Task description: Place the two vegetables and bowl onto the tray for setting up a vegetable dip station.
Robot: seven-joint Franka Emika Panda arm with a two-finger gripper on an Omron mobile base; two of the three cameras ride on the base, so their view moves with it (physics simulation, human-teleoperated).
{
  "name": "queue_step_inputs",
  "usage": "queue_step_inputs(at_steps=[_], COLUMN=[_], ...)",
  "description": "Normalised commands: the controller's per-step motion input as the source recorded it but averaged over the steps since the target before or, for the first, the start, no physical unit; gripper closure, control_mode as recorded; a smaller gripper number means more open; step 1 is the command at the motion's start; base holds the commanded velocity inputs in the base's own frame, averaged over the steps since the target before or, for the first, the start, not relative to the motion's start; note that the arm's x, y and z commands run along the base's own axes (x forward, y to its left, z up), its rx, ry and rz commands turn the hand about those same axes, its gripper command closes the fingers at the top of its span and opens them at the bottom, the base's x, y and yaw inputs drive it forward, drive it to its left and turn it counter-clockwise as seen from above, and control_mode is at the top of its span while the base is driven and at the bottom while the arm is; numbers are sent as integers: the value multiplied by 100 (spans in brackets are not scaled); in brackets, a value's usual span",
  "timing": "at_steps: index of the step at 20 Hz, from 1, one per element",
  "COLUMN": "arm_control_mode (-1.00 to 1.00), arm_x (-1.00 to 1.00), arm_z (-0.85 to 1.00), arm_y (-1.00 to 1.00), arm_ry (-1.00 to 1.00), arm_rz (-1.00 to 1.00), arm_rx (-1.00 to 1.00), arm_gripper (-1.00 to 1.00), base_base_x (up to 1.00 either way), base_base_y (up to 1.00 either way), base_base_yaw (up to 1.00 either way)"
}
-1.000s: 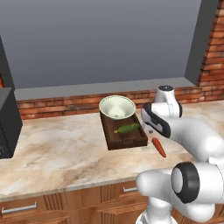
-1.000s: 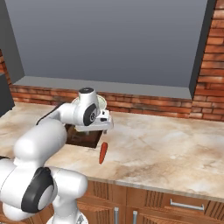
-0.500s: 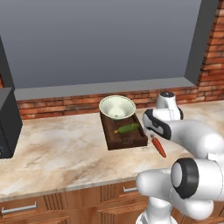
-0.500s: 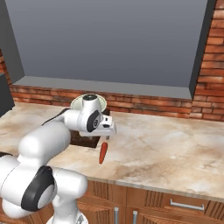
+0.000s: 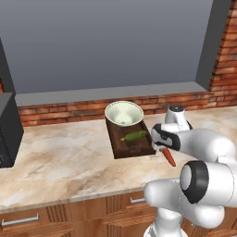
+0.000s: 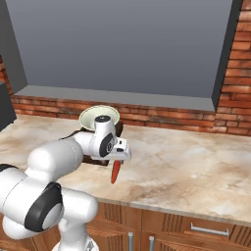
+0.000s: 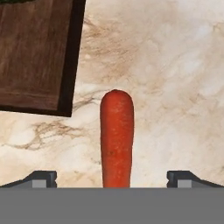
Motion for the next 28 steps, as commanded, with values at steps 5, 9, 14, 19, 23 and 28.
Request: queue_step_inputs(at_steps=[5, 9, 14, 19, 23, 28], arm_control_mode=[-100, -100, -100, -100, -100, -100], arm_x=[0, 0, 0, 0, 0, 0], arm_z=[-19, -20, -22, -13, -19, -23], arm_y=[-6, -12, -4, 0, 0, 0], arm_ry=[0, 0, 0, 2, 2, 1], arm_rz=[-3, -2, -1, 0, 0, 0], arm_rx=[3, 3, 1, 0, 0, 0], arm_gripper=[-100, -100, -100, -100, -100, -100], base_base_x=[0, 0, 0, 0, 0, 0], base_base_y=[0, 0, 0, 0, 0, 0], base_base_yaw=[0, 0, 0, 0, 0, 0])
